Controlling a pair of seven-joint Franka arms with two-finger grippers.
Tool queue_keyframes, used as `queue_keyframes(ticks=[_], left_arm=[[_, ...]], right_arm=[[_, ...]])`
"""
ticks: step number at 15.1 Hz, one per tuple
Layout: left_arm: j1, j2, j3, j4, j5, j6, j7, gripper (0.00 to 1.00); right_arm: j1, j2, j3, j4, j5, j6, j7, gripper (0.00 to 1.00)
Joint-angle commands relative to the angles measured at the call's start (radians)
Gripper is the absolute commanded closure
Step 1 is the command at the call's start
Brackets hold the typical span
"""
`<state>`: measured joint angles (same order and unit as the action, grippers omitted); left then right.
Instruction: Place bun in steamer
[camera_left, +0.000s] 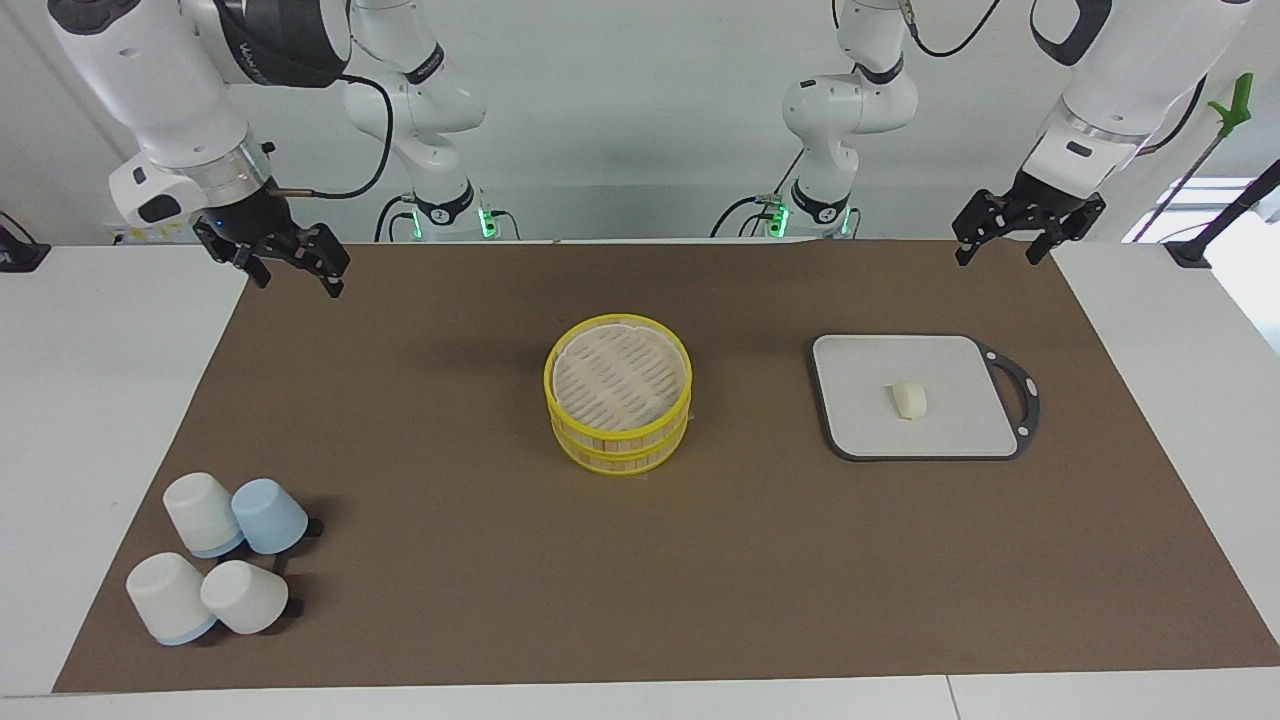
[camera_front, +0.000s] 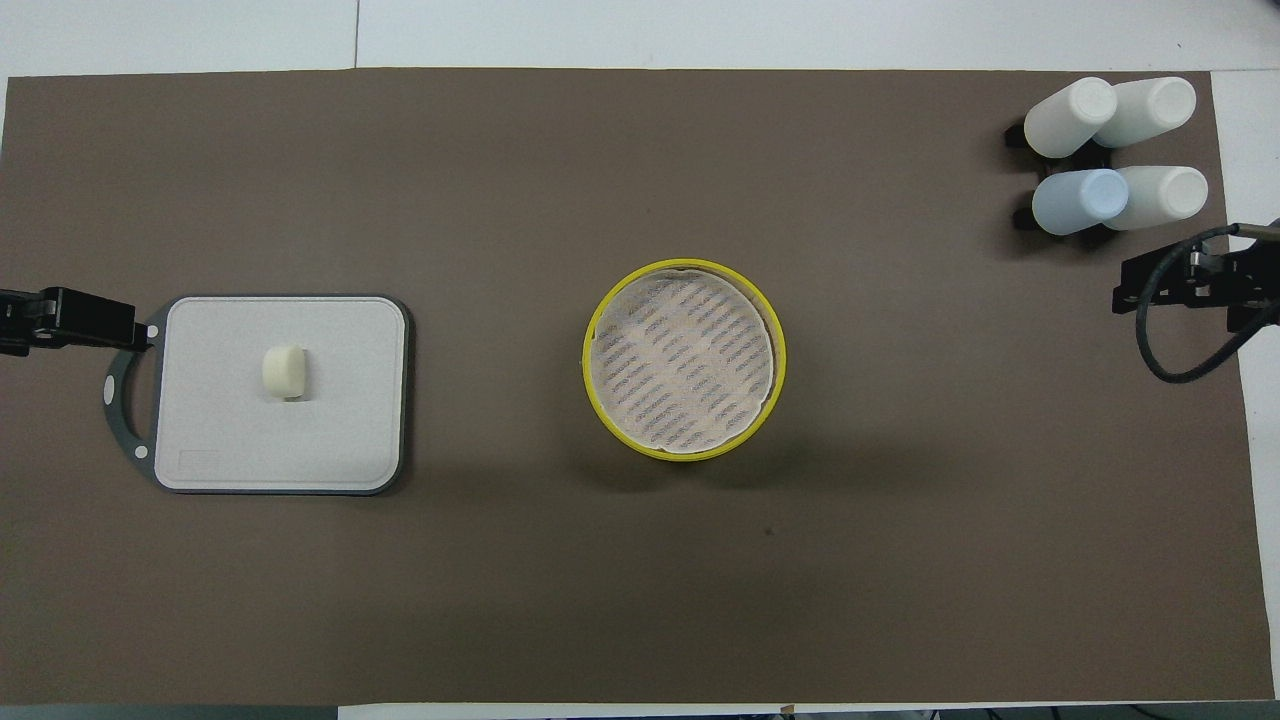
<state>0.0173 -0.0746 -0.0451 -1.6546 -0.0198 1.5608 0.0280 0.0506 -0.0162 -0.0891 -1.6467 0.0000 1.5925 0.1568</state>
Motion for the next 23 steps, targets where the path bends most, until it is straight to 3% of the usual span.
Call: queue_keyframes(ticks=[1, 6, 8, 10, 12, 15, 17, 20, 23], left_arm=[[-0.002, 0.001, 0.002, 0.002, 0.004, -0.013, -0.008, 0.0], [-0.002, 0.001, 0.002, 0.002, 0.004, -0.015, -0.008, 0.0], [-0.003, 0.001, 0.002, 0.002, 0.004, -0.013, -0.008, 0.0], [-0.002, -0.001, 0.002, -0.004, 0.004, -0.008, -0.007, 0.0], [-0.002, 0.001, 0.002, -0.043, 0.004, 0.017, -0.007, 0.0], [-0.002, -0.043, 0.004, -0.293, 0.004, 0.239, -0.008, 0.0], [0.0, -0.045, 0.004, -0.423, 0.004, 0.371, -0.004, 0.0], [0.009, 0.01, 0.004, -0.566, 0.004, 0.604, -0.002, 0.0], [0.007, 0.071, 0.004, -0.639, 0.004, 0.737, -0.011, 0.0]], right_arm=[[-0.002, -0.008, 0.003, -0.008, -0.002, 0.007, -0.023, 0.0], [0.011, 0.002, 0.031, -0.002, 0.047, 0.018, -0.014, 0.0], [0.046, 0.048, 0.061, 0.045, 0.054, -0.003, 0.021, 0.0], [0.153, 0.141, 0.074, 0.163, 0.054, -0.069, 0.18, 0.0], [0.253, 0.311, 0.071, 0.374, 0.046, -0.135, 0.266, 0.0], [0.372, 0.465, 0.068, 0.545, 0.051, -0.114, 0.43, 0.0], [0.457, 0.501, 0.069, 0.541, 0.048, -0.034, 0.519, 0.0], [0.558, 0.564, 0.065, 0.527, 0.031, 0.039, 0.639, 0.0], [0.624, 0.591, 0.065, 0.487, 0.005, 0.145, 0.681, 0.0]])
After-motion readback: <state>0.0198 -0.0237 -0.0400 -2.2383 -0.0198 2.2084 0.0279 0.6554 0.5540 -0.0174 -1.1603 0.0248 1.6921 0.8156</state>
